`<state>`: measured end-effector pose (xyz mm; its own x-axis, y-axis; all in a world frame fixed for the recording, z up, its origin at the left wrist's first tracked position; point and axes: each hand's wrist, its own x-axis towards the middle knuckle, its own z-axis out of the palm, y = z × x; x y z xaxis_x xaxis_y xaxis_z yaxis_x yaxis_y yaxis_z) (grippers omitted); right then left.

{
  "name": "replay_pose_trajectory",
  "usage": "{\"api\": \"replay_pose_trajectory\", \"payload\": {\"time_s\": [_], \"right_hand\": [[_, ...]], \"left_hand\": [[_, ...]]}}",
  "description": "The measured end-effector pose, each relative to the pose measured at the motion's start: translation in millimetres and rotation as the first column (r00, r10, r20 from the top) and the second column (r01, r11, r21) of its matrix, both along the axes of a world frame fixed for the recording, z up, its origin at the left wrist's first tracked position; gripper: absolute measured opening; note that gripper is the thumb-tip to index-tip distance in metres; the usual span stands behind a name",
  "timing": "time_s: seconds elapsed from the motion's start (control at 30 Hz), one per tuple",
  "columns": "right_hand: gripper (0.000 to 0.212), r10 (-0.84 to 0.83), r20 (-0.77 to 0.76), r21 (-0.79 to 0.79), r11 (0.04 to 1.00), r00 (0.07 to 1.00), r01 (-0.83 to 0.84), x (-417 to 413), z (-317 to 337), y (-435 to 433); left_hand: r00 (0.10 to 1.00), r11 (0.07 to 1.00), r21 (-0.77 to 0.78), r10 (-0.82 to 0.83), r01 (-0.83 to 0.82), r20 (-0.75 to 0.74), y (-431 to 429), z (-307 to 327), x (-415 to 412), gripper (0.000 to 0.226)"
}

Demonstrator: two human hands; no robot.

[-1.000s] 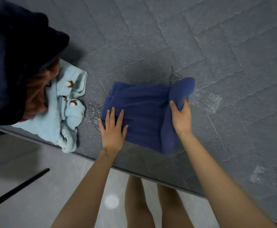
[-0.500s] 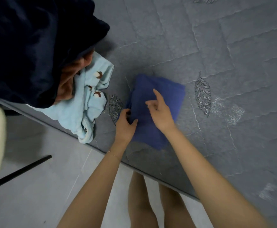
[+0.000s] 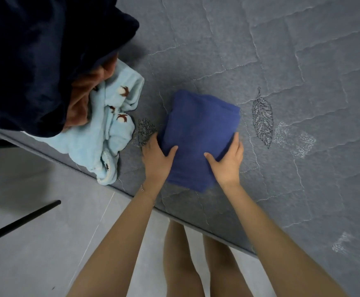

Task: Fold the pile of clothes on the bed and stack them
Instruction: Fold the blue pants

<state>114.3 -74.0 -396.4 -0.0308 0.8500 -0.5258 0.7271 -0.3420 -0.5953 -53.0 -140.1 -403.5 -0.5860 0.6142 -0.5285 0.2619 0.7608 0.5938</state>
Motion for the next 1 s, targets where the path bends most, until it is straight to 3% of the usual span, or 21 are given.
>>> {"api": "replay_pose_trajectory", "payload": {"time_s": [0.1, 0.2, 0.33, 0.43, 0.53, 0.6, 0.7, 0.87, 0.93, 1.0], "right_hand": [[0.069, -0.252, -0.124, -0.164, 0.959, 0.96, 0.231, 0, 0, -10], [0.045, -0.339, -0.124, -0.379, 0.885, 0.933, 0.271, 2, -1, -19], [0.013, -0.472, -0.208, -0.498, 0.805, 0.857, 0.322, 4, 4, -25], [0.014, -0.584, -0.175, -0.592, 0.706, 0.793, 0.389, 7, 9, -24], [0.017, -0.697, -0.079, -0.717, 0.537, 0.713, 0.445, 6, 19, -19], [0.015, -0.763, -0.068, -0.769, 0.451, 0.643, 0.453, 4, 24, -13], [0.006, -0.825, -0.118, -0.805, 0.405, 0.552, 0.433, 3, 33, 0], [0.021, -0.956, -0.18, -0.865, 0.266, 0.231, 0.426, -4, 48, 43], [0.02, -0.962, -0.24, -0.877, 0.273, 0.131, 0.395, -7, 51, 58], [0.025, -0.935, -0.317, -0.834, 0.355, 0.159, 0.423, -10, 48, 68]], "left_hand": [[0.993, 0.995, -0.077, 0.072, -0.065, 0.096, 5, -3, -3, 0.064], [0.98, 0.999, -0.046, 0.034, -0.026, 0.198, 4, -3, -7, 0.049], [0.954, 1.0, -0.029, 0.009, 0.0, 0.298, 0, 2, -12, 0.029], [0.918, 0.994, -0.078, 0.104, -0.08, 0.383, -5, 5, -12, 0.028], [0.903, 0.985, -0.145, 0.144, -0.092, 0.404, -6, 8, -7, 0.02], [0.827, 0.957, -0.196, 0.286, -0.216, 0.485, -4, 14, -2, 0.012], [0.689, 0.903, -0.193, 0.419, -0.383, 0.592, 7, 23, -3, 0.009], [0.575, 0.827, -0.103, 0.468, -0.553, 0.671, 44, 40, -9, 0.015], [0.547, 0.808, -0.052, 0.443, -0.587, 0.71, 60, 45, -10, 0.021], [0.536, 0.792, -0.009, 0.422, -0.61, 0.731, 70, 46, -10, 0.021]]}}
